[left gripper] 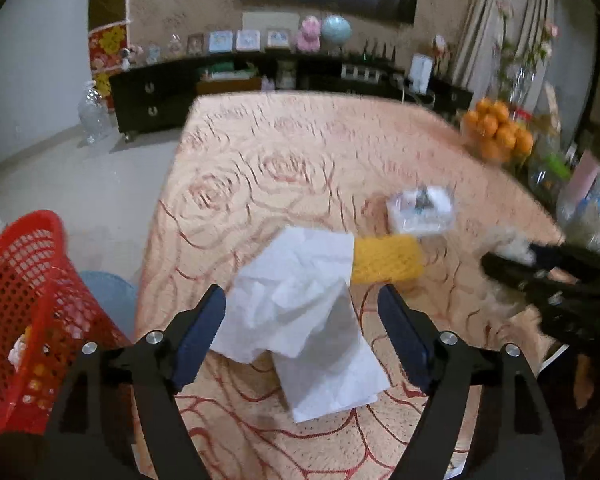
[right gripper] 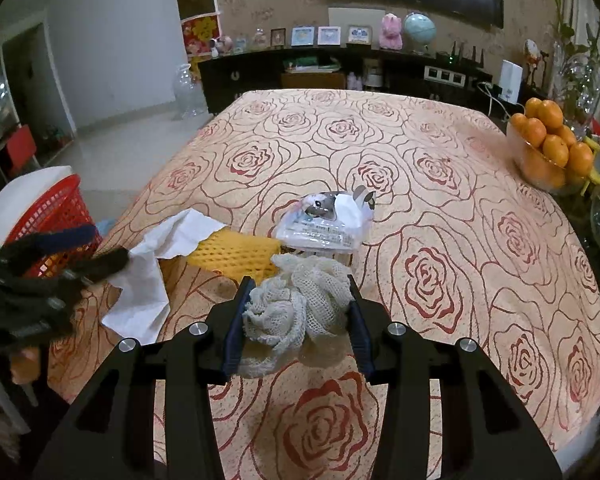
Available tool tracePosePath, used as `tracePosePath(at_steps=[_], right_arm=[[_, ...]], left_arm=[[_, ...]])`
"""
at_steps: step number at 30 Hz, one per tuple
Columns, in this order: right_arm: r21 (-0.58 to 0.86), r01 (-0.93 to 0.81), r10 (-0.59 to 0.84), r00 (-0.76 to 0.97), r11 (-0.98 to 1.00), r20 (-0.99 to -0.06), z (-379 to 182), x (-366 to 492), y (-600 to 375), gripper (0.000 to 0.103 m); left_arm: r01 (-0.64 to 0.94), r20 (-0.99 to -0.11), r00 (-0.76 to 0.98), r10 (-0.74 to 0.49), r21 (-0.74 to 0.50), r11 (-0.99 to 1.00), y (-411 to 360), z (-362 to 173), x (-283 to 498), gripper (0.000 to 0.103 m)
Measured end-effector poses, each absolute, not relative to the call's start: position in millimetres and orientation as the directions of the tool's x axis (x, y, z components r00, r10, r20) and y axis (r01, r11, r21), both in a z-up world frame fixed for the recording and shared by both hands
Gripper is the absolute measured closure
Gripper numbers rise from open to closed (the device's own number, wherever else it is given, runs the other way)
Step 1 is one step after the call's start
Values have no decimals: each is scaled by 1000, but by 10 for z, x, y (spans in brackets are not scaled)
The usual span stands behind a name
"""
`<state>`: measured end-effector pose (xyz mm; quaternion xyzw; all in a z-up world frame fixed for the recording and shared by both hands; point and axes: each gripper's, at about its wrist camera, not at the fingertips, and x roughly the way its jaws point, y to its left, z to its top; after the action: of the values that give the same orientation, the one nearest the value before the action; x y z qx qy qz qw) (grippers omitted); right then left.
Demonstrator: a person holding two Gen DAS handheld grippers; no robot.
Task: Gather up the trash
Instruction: 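Lift tissue and mesh cloth and carry both over the red wastebasket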
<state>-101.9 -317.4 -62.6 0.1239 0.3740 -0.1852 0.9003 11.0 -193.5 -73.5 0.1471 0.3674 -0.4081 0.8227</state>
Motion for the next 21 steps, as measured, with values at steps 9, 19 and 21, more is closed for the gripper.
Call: tracePosePath(at_steps=[9,19,21], right_arm=[[95,423,-234,661,901,-713,-614,-1063,-3166,60],[100,414,-231,674,905,-702,-559,-1025,-3129,60],[97,409,-231,678,907,-698,-532,-1007,-3112,60]], left_arm=[[781,-795,386,-468,11,624,-2109,-1050,146,72],[754,-694,454,-559,-36,656,-1817,-638,168,91],[745,-669,464,-580,-59,664,-1734,-531,190,91]])
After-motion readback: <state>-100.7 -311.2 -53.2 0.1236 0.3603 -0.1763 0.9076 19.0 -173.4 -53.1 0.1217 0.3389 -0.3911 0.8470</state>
